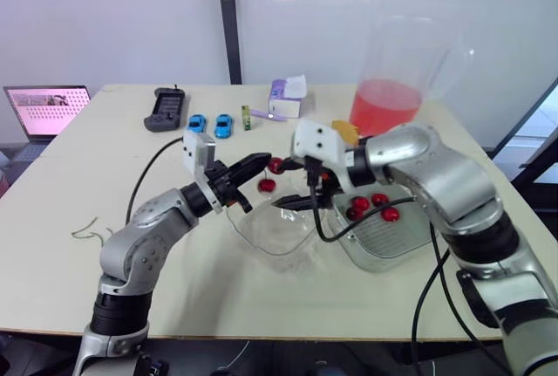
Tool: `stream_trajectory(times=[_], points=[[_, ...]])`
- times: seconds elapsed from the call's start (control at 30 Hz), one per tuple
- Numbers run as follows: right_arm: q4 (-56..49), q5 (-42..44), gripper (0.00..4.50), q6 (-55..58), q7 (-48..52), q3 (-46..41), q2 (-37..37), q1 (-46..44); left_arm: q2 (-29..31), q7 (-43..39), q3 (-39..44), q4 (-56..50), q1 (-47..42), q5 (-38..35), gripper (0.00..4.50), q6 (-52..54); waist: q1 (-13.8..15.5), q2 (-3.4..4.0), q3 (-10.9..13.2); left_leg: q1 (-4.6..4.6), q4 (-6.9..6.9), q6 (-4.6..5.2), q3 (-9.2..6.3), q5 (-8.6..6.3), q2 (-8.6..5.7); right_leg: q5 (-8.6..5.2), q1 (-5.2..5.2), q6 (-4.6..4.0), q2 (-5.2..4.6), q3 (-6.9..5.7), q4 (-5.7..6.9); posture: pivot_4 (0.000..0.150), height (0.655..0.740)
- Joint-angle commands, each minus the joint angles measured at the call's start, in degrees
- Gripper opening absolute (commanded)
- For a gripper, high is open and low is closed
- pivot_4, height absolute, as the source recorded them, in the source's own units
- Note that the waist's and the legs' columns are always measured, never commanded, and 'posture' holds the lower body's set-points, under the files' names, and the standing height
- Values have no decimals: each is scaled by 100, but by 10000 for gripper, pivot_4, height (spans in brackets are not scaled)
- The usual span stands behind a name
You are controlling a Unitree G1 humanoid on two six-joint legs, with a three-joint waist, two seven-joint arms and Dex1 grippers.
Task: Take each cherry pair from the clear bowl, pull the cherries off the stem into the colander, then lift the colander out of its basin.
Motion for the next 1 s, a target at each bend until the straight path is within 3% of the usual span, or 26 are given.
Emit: stream_trajectory(times=[0.03, 0.23, 0.4, 0.57, 0.77, 1.0], points=[[69, 679, 44678, 566, 247, -646, -212, -273, -52, 70, 267, -202, -102, -375, 0, 84, 4, 0, 0, 0, 0, 0, 0, 0, 0, 0, 0, 0, 0, 0, 0, 1500, 7400], [281, 1252, 44678, 597, 648, -1081, -983, -283, 204, -74, 688, -147, -220, -1469, 0, 767, 16, 0, 0, -1, -2, 2, 0, -1, -1, 0, 3, 0, -1, 0, -8, 1500, 7400], [772, 1433, 44678, 886, 360, -1331, -1124, -369, 1053, -975, 587, -140, -266, -2053, 0, 1538, -17, 1, 0, 5, -6, 2, 2, -1, 1, 0, 4, 0, 4, 2, -6, 1500, 7400], [381, 2008, 44678, 1769, -57, -1496, -812, -26, 1603, -1814, 328, 168, -568, -1963, 0, 1770, 4, 1, 0, 3, -8, 1, 2, -1, 0, 0, 2, 0, 4, 1, -8, 1500, 7400], [-126, 2586, 44678, 2647, -781, -1808, -11, 207, 1390, -1992, 181, 566, -948, -1695, 0, 1600, -1, 1, 1, 3, -7, 1, 1, -1, 0, 0, 4, 0, 4, 0, -9, 1500, 7400], [-102, 2828, 44678, 2851, -1278, -1896, 356, 82, 1180, -1963, 185, 510, -898, -1608, 0, 1589, -4, 1, 1, 2, -7, 1, 1, 0, 1, 0, 3, 0, 4, 0, -9, 1500, 7400]])
